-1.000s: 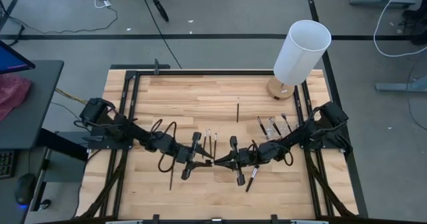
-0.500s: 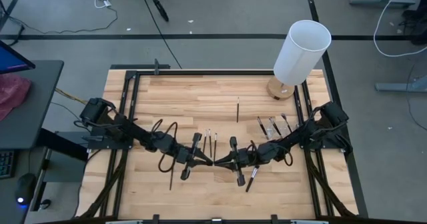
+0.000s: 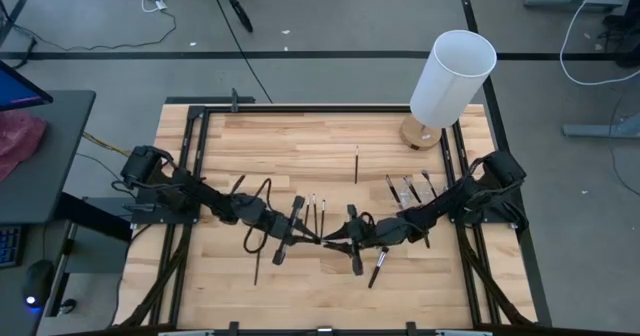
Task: Put items in baskets/containers
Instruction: Put the black brow brush into the transparent bin
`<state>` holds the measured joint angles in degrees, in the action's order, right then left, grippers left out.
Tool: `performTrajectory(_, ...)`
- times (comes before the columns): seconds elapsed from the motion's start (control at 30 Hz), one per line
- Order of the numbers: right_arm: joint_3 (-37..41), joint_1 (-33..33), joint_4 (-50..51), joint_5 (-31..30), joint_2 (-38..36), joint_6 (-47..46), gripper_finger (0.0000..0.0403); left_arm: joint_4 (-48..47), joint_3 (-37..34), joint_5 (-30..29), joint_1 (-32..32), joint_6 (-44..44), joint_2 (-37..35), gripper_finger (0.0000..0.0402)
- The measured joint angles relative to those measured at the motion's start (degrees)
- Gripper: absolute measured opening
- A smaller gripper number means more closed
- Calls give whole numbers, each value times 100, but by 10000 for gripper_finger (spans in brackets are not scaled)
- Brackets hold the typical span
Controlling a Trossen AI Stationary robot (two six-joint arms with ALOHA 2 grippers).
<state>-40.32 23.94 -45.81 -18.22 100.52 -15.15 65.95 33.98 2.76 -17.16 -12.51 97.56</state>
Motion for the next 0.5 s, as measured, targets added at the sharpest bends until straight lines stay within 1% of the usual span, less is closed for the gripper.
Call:
performTrajectory(0.17,4,-25,1931,-117,-801,-265,161,-754,9,40,283,1101,-9,11)
performTrajectory(0.27,-104,28,2944,-490,-1205,-435,186,-1119,9,-210,462,1725,-9,11)
performTrajectory(0.37,-293,109,3593,-988,-1324,-424,190,-1210,7,-510,599,2110,-9,11)
performTrajectory(0.5,-582,139,3700,-1307,-1164,-381,179,-1175,46,-739,651,2270,-11,11)
